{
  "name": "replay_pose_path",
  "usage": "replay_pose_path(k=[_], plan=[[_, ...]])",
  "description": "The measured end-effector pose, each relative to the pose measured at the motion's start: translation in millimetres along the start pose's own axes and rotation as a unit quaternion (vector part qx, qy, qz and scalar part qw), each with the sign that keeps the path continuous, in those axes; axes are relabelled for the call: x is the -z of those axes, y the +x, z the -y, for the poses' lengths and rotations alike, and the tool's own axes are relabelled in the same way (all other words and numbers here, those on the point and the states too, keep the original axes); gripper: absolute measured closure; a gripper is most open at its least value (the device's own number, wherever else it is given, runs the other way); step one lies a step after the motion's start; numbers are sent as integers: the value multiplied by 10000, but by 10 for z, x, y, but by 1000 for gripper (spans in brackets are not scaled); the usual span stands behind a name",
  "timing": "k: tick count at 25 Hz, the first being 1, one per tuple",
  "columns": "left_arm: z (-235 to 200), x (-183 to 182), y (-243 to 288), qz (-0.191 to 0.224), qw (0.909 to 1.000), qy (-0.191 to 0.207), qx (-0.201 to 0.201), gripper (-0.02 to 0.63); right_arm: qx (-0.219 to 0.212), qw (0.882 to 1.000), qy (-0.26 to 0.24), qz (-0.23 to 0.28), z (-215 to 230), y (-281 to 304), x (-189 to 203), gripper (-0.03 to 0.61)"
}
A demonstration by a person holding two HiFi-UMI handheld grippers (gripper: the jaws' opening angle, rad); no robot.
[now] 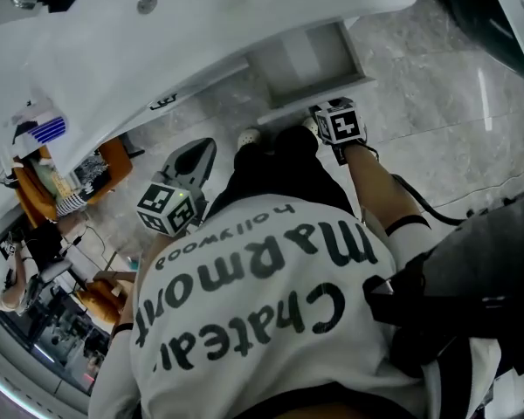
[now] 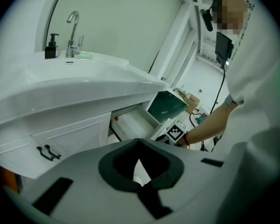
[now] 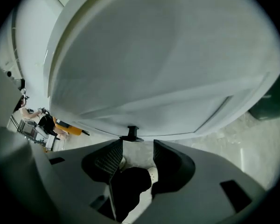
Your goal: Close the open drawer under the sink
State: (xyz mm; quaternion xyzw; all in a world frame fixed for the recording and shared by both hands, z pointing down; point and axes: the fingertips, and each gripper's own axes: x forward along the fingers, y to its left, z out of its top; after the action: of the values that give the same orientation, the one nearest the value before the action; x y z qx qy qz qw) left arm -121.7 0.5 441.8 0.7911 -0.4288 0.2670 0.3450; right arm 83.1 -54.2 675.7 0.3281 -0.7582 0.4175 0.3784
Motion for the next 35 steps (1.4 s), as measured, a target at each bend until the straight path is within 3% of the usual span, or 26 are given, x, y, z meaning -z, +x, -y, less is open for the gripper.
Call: replay_pose_path(k=[2, 4, 35], plan=[[41, -1, 16, 6, 10000, 11, 23, 606, 6, 9998, -176, 3, -9, 44, -9, 382], [98, 13, 21, 0, 9999, 75, 84, 606, -11, 9993, -366, 2, -37, 72, -10, 446], [-113, -5, 17, 69, 9999, -104, -27, 606, 256, 9958, -879, -85, -47, 222, -375, 468]])
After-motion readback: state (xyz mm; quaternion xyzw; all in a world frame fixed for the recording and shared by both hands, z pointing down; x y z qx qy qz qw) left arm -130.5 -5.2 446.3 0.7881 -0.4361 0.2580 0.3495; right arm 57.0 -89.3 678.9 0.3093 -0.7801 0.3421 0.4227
